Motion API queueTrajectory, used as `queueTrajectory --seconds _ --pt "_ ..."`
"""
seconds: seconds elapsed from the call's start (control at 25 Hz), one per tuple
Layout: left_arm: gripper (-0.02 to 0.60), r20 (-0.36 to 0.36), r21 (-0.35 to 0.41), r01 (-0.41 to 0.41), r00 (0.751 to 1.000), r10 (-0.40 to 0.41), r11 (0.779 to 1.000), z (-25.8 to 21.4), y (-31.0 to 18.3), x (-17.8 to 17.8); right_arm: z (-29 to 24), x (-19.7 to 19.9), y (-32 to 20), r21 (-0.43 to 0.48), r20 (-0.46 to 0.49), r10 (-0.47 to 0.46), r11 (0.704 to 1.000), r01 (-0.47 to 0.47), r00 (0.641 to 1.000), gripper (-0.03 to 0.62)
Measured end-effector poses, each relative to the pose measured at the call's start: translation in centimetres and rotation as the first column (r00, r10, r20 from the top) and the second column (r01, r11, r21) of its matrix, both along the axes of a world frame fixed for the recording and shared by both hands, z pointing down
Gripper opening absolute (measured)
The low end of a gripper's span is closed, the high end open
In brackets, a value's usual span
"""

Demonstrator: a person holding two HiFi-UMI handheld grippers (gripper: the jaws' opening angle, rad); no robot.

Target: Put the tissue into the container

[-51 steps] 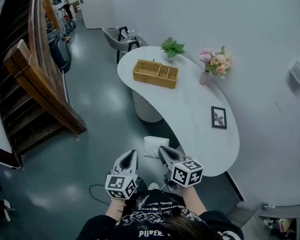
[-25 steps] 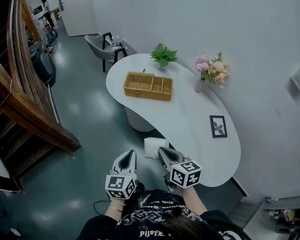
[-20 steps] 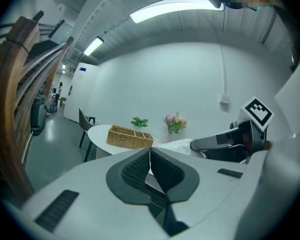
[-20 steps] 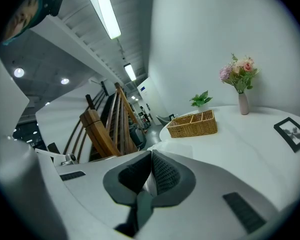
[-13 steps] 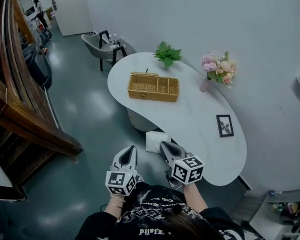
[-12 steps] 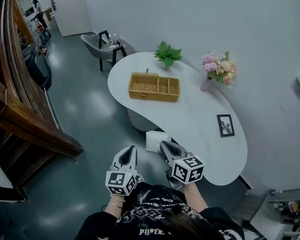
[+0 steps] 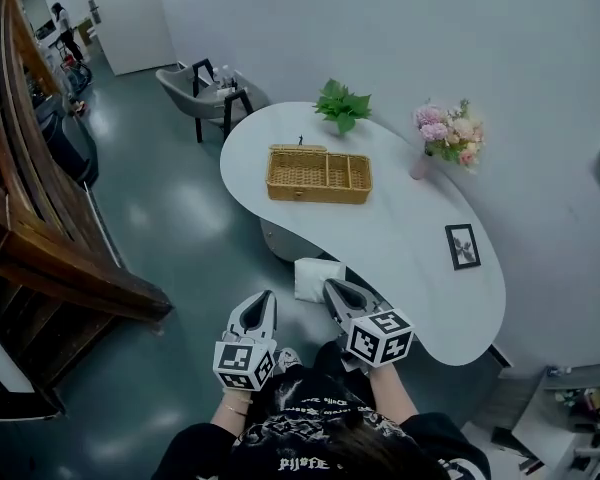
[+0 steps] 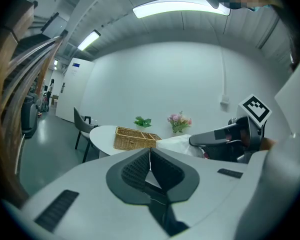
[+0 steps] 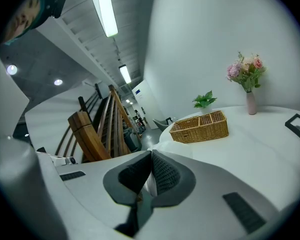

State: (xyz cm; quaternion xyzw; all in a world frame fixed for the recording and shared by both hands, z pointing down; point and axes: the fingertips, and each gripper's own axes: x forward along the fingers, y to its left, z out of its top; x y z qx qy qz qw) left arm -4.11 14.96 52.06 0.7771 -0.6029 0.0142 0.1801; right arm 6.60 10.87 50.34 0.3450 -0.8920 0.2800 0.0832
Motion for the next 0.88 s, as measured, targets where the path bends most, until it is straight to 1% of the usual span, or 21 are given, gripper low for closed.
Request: queueTrajectory --seconds 0.2,0.4,0.88 --pt "0.026 -0.011 -0.007 -0.003 1.000 0.003 1.000 0.6 -0.4 -0.6 0.4 -0.9 -0.6 -0.003 -0.010 -0.004 1.000 0.004 1.000 0.026" --pt "0.026 -0.015 -0.005 0.019 1.000 -0.019 1.000 0.7 -1.4 -1.3 0.2 -1.7 -1.8 0.006 -0.011 -0.027 1.000 0.027 1.000 0.026" --pt "0.026 -0.016 -0.018 0.095 0.995 -0.096 0.995 0.9 -7.1 -3.3 -0.1 -3.5 -8.5 0.014 -0.010 -0.094 0.995 0.094 0.996 0.026"
